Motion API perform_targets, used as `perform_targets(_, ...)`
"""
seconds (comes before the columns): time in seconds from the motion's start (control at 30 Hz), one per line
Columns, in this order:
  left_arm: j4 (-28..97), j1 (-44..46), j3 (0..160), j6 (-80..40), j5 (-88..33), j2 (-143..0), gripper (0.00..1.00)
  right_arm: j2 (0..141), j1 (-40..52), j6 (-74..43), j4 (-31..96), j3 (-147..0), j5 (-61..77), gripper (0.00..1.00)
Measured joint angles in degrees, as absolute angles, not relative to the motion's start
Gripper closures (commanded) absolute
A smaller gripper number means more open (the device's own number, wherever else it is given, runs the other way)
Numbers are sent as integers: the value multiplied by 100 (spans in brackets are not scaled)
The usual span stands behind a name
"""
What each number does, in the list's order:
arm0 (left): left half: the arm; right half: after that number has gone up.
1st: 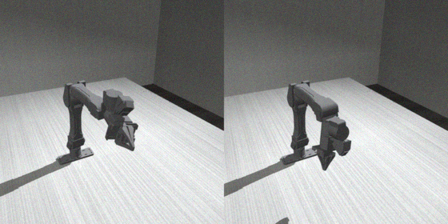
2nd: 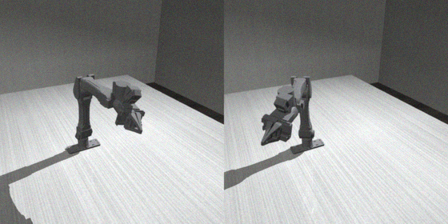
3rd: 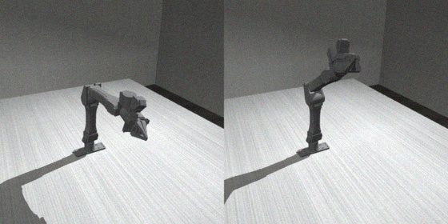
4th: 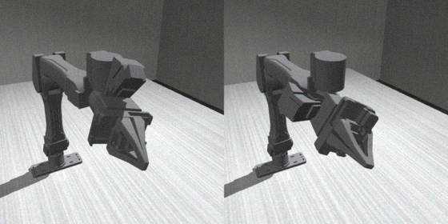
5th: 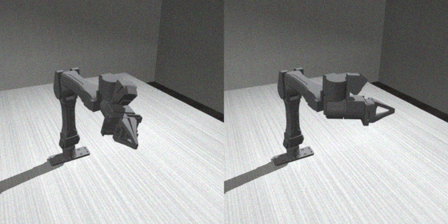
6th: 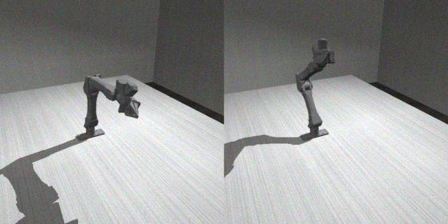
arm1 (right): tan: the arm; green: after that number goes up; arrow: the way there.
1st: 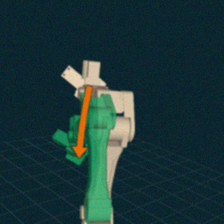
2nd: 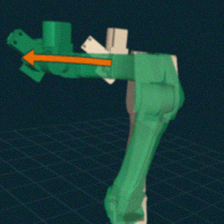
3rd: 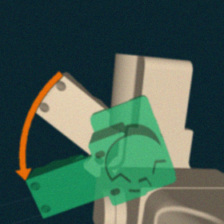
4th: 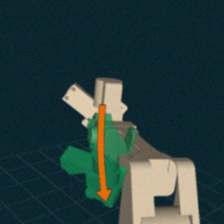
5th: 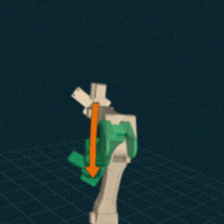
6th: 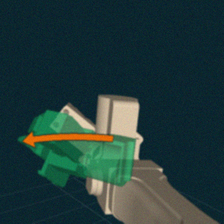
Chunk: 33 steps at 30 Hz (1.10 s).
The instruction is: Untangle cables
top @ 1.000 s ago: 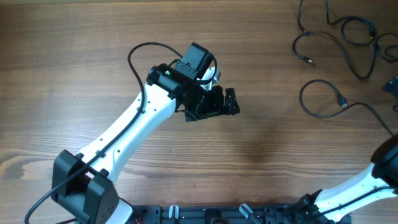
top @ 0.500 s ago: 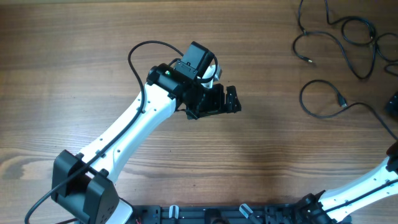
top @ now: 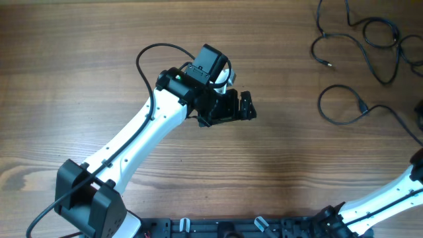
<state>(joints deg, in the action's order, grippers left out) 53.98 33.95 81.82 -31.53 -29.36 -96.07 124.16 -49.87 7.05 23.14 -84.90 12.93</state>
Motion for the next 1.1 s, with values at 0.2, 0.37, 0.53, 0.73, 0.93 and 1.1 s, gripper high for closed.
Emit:
perform_targets(0.2, 5398, 3395, 8182, -3170, -2936, -9607, 0, 12464, -4558, 506, 2554, -9284, 1841, 21)
perform_targets(0.37, 5398, 3395, 8182, -3179, -2936, -9607, 0, 12464, -4506, -113, 3094, -9373, 1787, 5)
perform_targets(0.53, 5374, 3395, 8182, -3179, -2936, -9607, 0, 12414, -4508, -827, 4543, -9393, 2718, 0)
perform_targets(0.73, 5374, 3395, 8182, -3179, -2934, -9607, 0, 12204, -4436, -1446, 6591, -9413, 3428, 0)
perform_targets(0.93, 5312, 3395, 8182, -3179, -2936, -9607, 0, 12202, -3540, -1874, 6379, -9279, 2851, 17)
perform_targets(1.1, 5358, 3395, 8182, -3179, -2934, -9607, 0, 12202, -2919, -2298, 6595, -9227, 1682, 54)
